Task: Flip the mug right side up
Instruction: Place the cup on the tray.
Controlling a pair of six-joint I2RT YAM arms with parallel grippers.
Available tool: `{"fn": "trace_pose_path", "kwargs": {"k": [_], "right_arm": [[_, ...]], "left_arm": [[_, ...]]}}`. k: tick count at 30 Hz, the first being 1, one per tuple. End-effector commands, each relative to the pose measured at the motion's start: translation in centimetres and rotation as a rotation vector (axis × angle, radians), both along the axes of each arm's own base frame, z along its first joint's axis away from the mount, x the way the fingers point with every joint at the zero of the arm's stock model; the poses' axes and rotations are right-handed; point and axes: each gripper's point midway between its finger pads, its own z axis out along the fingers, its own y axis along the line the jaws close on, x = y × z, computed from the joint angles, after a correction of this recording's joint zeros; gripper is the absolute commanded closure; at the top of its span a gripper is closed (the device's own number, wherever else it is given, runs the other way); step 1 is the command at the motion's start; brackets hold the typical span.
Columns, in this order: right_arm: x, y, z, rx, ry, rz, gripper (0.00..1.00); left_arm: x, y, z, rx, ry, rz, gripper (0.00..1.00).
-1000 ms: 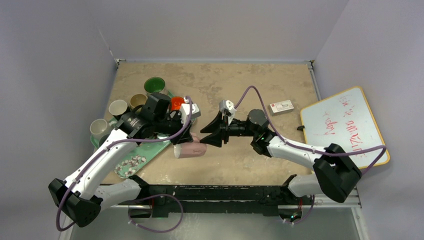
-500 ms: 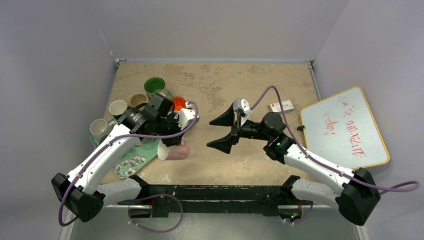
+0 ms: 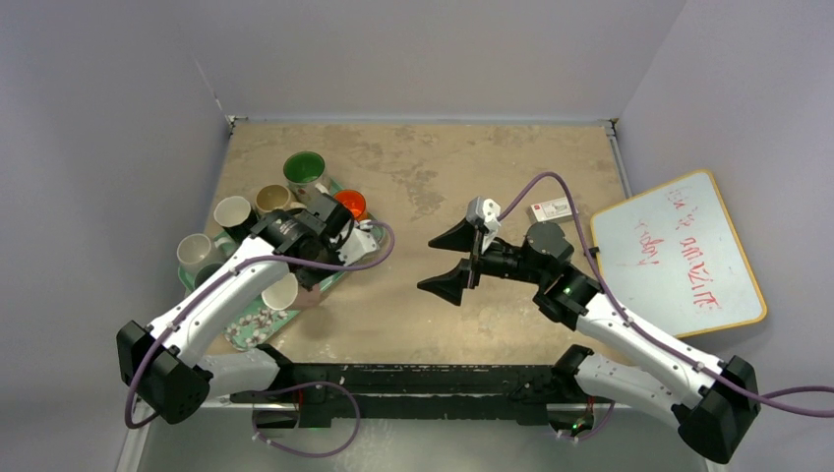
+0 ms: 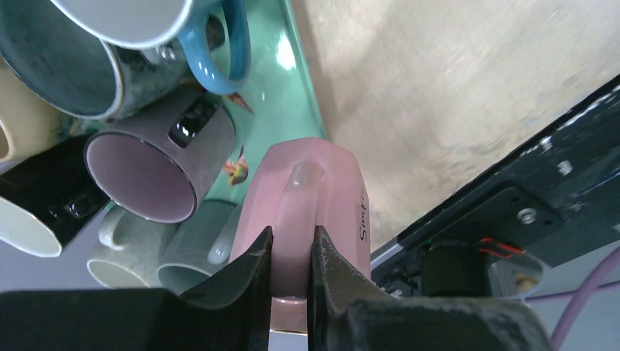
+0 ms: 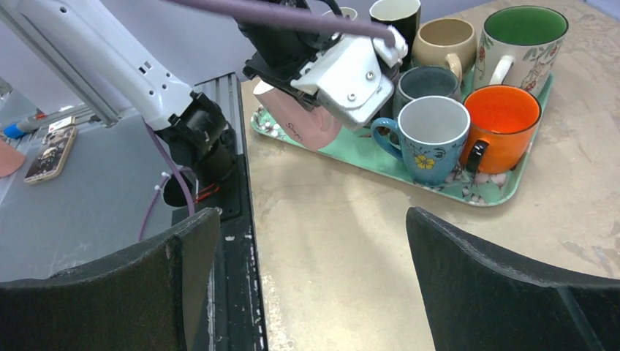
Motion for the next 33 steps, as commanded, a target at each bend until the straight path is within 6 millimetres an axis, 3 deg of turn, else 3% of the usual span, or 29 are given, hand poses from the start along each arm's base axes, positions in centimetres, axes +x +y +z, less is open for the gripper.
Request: {"fn": "trace_pose_path", "kwargs": {"k": [1, 6, 17, 21, 33], "right_arm": [[-0.1, -0.7, 2.6, 0.038, -0.073, -0.024, 0.01], [-1.0, -2.0, 3.8, 0.045, -0.106, -0.045, 0.01], [-3.7, -4.9, 9.1, 0.119, -0.228, -0.061, 0.01], [-4.5, -5.9, 9.8, 0.116, -0.248, -0.069, 0.01], [-5.9, -7.2, 11.2, 0.186, -0.272, -0.074, 0.01]], "left_arm": [[0.2, 2.7, -0.2, 0.136, -0.03, -0.021, 1.0], [-0.2, 4.6, -1.8, 0.212, 0.007, -0.007, 1.0], [-0.3, 5.3, -4.0, 0.214, 0.117, 0.049, 1.0], [0.0, 5.6, -5.2, 0.196, 0.118, 0.056, 1.0], [1.1, 7.1, -5.9, 0.277, 0.153, 0.115, 1.0]]}}
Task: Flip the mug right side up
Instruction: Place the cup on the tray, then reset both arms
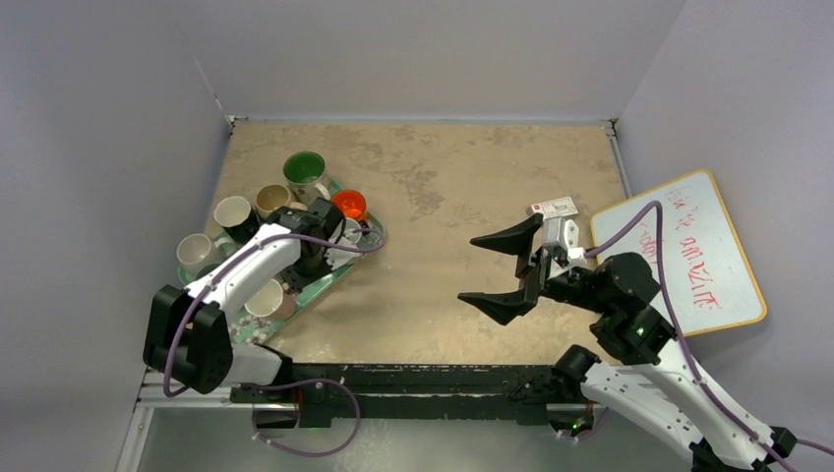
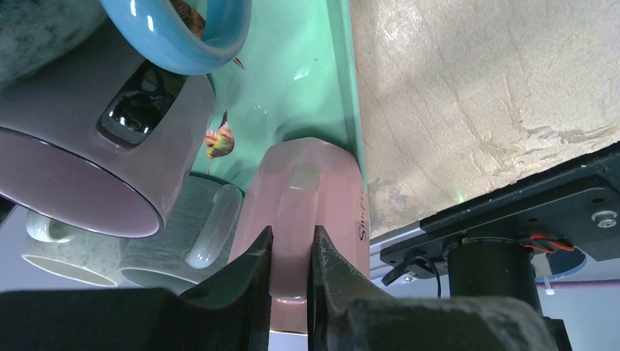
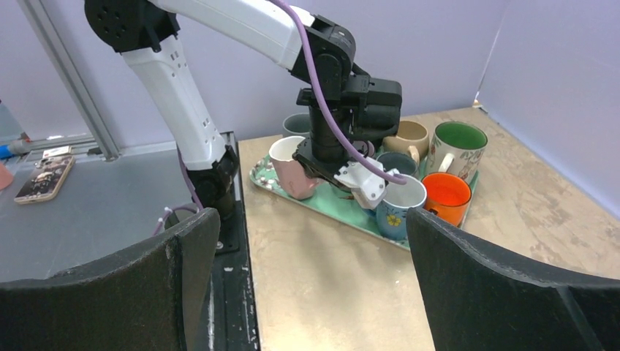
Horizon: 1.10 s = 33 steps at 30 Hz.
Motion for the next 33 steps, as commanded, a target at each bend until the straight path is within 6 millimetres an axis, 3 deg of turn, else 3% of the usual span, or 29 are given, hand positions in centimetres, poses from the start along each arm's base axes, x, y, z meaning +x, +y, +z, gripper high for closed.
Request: {"fn": "trace_pose_path", "kwargs": {"k": [1, 5, 8, 16, 18, 19, 20, 23, 28, 33], "right_arm": [[-0.6, -0.8, 2.0, 0.058, -0.043, -0.012, 0.01], [-0.5, -0.6, 1.8, 0.049, -0.043, -0.004, 0.01], [-0.5, -0.5, 1.7, 0.045, -0.048, 0.002, 0.01], [-0.2, -0.2, 0.8, 0.03, -0.032, 0.003, 0.01], [0.0, -0.1, 0.5, 0.024, -0.021, -0.003, 0.01], [0.1, 0.0, 0.3, 0.021, -0.012, -0.007, 0.01], [0.3, 0.0, 0.1, 0.017, -0.002, -0.011, 0.01], [0.9, 0.1, -0.8, 0.0, 0.038, -0.036, 0.01], [2.2, 0.2, -3.1, -0.029, 0.166, -0.099, 0.01], [4.7, -1.1, -6.0, -0.141, 0.354, -0.283, 0.01]], "left_arm": [[0.9, 0.9, 0.8, 0.063, -0.026, -0.011, 1.0], [1.2, 0.9, 0.6, 0.078, -0.008, -0.01, 0.88], [1.2, 0.4, 0.5, 0.06, 0.01, -0.006, 0.67], [2.1, -1.7, 2.3, -0.065, -0.062, -0.01, 0.52], [2.6, -2.7, 3.2, -0.131, -0.1, -0.021, 0.37], [2.9, -3.3, 3.8, -0.165, -0.129, -0.03, 0.22], [3.2, -3.9, 4.7, -0.208, -0.166, -0.04, 0.15], [4.3, -6.1, 7.6, -0.352, -0.285, -0.079, 0.09], [6.3, -10.1, 15.6, -0.68, -0.638, -0.1, 0.06], [3.8, -14.2, 22.3, -1.072, -0.769, -0.14, 0.05]]}}
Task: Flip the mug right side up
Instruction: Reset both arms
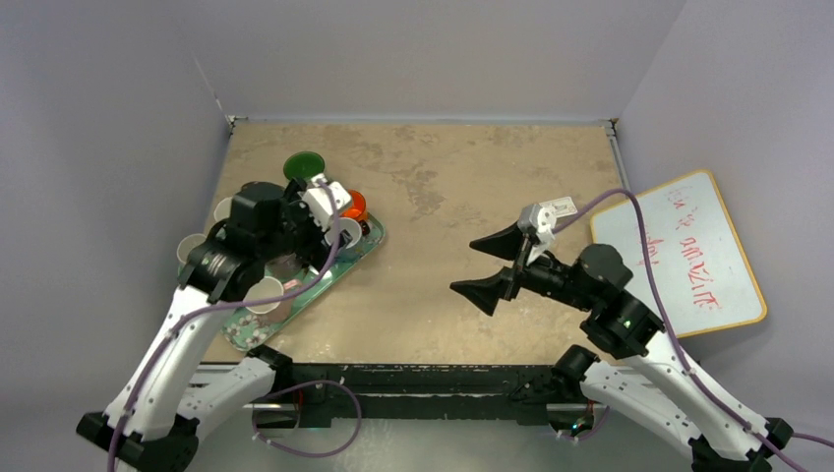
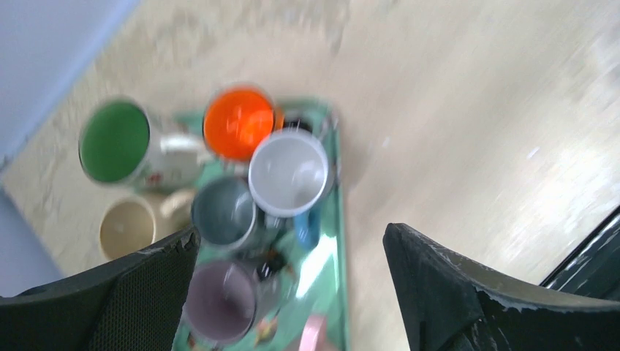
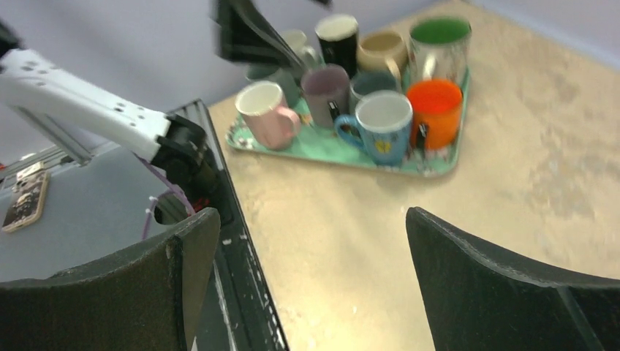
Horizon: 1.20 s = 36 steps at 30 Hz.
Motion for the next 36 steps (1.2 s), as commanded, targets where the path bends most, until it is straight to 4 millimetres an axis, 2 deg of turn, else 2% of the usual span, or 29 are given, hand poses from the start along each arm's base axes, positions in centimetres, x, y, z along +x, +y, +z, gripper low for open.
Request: {"fn": "trace_pose_path", "kwargs": {"k": [1, 4, 8, 11, 12, 13, 15, 18, 21, 29, 36], "right_arm": [[2.9, -1.9, -2.4, -0.096, 0.193, -0.229, 0.01], [3.4, -3.1, -3.7, -0.145, 0.301, -0.324, 0.01], [4.8, -5.1, -4.4, -0.16, 0.38, -0.488, 0.01], [5.8, -6.9, -4.8, -0.135, 0.445, -0.635, 0.01], [6.0, -7.4, -4.9, -0.133, 0.457, -0.669, 0.01], [6.2, -8.0, -5.1, -0.13, 0.469, -0.708, 0.01], [6.5, -9.1, -5.5, -0.112, 0.492, -0.783, 0.01], [6.8, -10.0, -5.9, -0.097, 0.501, -0.844, 0.01], [6.8, -10.2, -6.0, -0.094, 0.494, -0.85, 0.01], [7.4, -9.5, -5.4, -0.052, 0.474, -0.836, 0.01], [7.6, -9.2, -5.8, -0.053, 0.496, -0.841, 0.01]], "left_arm": [[-1.6, -5.1, 7.5, -0.402, -0.149, -0.131, 0.05], [-2.3, -5.5, 8.9, -0.53, -0.174, -0.108, 0.04], [-3.0, -5.7, 8.9, -0.69, -0.113, -0.024, 0.02], [-3.1, -5.7, 8.0, -0.798, -0.018, 0.077, 0.02], [-3.2, -5.8, 7.1, -0.83, 0.025, 0.11, 0.02], [-3.4, -6.1, 6.9, -0.865, 0.056, 0.116, 0.02], [-4.1, -6.9, 5.2, -0.887, 0.133, 0.098, 0.02], [-4.8, -7.4, 3.4, -0.861, 0.195, 0.067, 0.02], [-4.8, -7.0, 2.7, -0.831, 0.204, 0.095, 0.01], [-5.0, -7.2, 3.0, -0.816, 0.192, 0.054, 0.0], [-5.3, -6.8, 3.1, -0.808, 0.18, 0.06, 0.0]]}}
